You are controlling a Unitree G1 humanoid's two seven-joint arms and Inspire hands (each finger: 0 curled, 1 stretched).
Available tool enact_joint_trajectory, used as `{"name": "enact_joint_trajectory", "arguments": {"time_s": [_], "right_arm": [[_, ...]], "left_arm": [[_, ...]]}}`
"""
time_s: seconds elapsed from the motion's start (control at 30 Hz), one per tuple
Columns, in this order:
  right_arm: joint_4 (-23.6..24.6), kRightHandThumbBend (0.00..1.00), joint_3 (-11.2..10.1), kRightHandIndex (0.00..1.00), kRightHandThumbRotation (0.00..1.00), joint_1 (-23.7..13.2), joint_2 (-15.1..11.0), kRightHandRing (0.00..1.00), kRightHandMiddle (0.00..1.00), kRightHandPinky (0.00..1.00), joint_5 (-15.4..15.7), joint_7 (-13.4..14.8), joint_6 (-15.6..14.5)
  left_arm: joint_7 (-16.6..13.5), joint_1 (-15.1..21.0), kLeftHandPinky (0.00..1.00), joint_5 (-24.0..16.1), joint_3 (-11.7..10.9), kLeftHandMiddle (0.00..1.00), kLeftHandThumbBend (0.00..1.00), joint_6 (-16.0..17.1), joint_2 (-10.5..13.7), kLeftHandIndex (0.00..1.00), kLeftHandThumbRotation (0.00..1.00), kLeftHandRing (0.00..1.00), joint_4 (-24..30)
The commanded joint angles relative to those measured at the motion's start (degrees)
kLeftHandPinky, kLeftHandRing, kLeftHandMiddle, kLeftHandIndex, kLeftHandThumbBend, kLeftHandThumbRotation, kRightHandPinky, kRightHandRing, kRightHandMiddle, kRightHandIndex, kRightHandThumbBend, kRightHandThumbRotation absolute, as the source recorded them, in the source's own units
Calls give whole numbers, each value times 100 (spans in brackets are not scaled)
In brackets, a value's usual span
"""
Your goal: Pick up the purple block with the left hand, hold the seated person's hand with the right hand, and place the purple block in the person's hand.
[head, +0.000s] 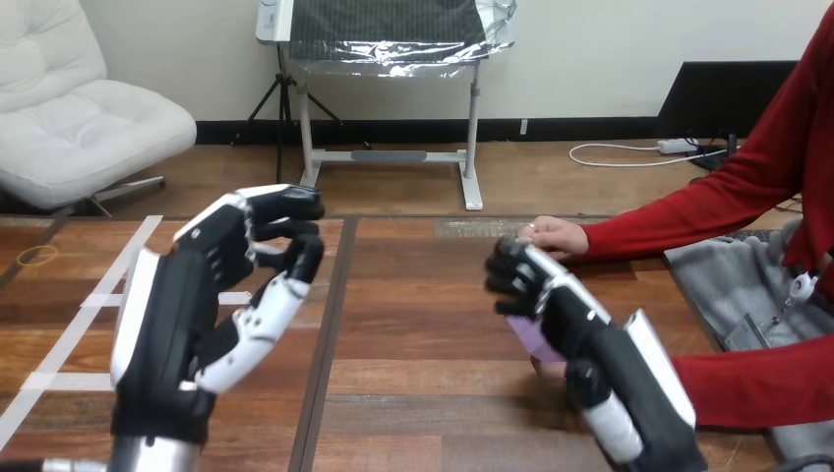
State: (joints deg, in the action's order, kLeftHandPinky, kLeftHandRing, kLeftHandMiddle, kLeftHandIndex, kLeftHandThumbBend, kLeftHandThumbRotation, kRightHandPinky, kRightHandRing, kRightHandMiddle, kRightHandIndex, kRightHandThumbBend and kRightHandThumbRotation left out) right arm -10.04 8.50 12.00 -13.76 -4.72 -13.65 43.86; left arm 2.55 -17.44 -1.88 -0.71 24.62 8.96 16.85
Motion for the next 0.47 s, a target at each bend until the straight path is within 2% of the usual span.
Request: {"name": "enact_joint_trajectory", "arguments": {"time_s": [0.0,0.03,0.27,0.43], "right_arm": [[358,93,-105,90,100,-103,-25,87,88,84,-176,-145,162],[374,93,-106,90,100,-82,-20,87,89,85,-191,-171,152],[513,95,-104,91,100,96,-28,90,90,88,-312,-372,125],[590,97,-108,91,100,149,-8,91,90,90,-412,-469,97]], "left_arm": [[-23,26,52,188,112,71,40,370,-249,71,69,69,90],[-25,12,53,203,125,72,42,397,-283,73,73,69,77],[30,-141,57,363,281,78,47,607,-506,79,83,74,-96],[54,-195,63,410,367,83,48,661,-515,83,88,79,-188]]}}
